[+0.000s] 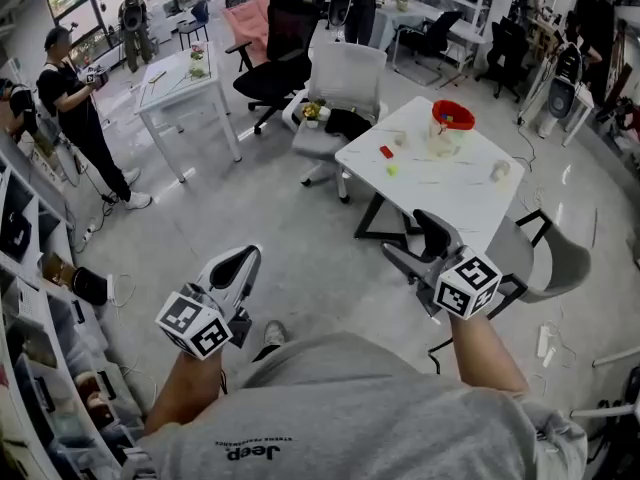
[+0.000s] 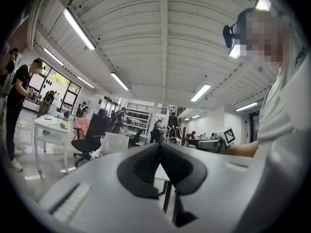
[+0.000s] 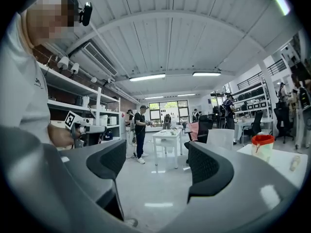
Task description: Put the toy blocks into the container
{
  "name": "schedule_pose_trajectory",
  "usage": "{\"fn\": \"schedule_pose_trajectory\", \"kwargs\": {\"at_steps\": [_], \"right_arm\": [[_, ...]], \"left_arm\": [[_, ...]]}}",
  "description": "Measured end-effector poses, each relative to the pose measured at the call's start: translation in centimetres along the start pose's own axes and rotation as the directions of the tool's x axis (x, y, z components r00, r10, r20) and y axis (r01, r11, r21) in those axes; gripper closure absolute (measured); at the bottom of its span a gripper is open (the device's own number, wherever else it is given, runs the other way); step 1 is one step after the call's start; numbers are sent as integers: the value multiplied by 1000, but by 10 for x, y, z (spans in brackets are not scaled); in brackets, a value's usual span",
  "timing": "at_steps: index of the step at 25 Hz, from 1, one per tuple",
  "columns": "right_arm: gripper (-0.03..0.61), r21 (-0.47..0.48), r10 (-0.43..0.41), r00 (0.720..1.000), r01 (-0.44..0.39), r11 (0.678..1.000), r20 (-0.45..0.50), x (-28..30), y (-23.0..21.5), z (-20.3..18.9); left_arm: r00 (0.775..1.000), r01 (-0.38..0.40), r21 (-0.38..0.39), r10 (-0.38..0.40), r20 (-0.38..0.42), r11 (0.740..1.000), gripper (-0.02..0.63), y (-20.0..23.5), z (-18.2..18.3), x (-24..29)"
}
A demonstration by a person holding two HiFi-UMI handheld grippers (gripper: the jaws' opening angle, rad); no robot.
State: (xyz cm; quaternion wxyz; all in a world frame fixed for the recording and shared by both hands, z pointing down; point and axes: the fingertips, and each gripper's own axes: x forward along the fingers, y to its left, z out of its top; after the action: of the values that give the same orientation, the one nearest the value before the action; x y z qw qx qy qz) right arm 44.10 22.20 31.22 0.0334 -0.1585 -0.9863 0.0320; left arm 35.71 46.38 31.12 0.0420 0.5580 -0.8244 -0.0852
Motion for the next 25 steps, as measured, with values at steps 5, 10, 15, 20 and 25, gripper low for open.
{"fn": "schedule_pose_trajectory", "kwargs": {"at_steps": [5, 10, 15, 20, 25], "right_arm": [[202, 0, -28, 999, 28, 1000, -19, 55, -12, -3], [202, -30, -95, 995, 95, 995, -5, 145, -29, 7], [203, -34, -154, 987, 156, 987, 50, 242, -45, 41], [204, -19, -197, 978, 199, 980, 62, 313, -58, 55], [204, -13, -245, 969, 245, 969, 23, 347, -84, 52]], "left_arm": [[999, 38, -25, -38, 4, 999, 555, 62, -3, 24], [992, 121, -25, -120, 27, 992, 555, 160, 10, 62], [979, 203, 6, -203, 0, 979, 555, 257, 46, 101], [968, 249, 16, -248, -34, 968, 555, 335, 60, 131], [959, 281, -16, -282, -35, 959, 555, 376, 65, 165]]}}
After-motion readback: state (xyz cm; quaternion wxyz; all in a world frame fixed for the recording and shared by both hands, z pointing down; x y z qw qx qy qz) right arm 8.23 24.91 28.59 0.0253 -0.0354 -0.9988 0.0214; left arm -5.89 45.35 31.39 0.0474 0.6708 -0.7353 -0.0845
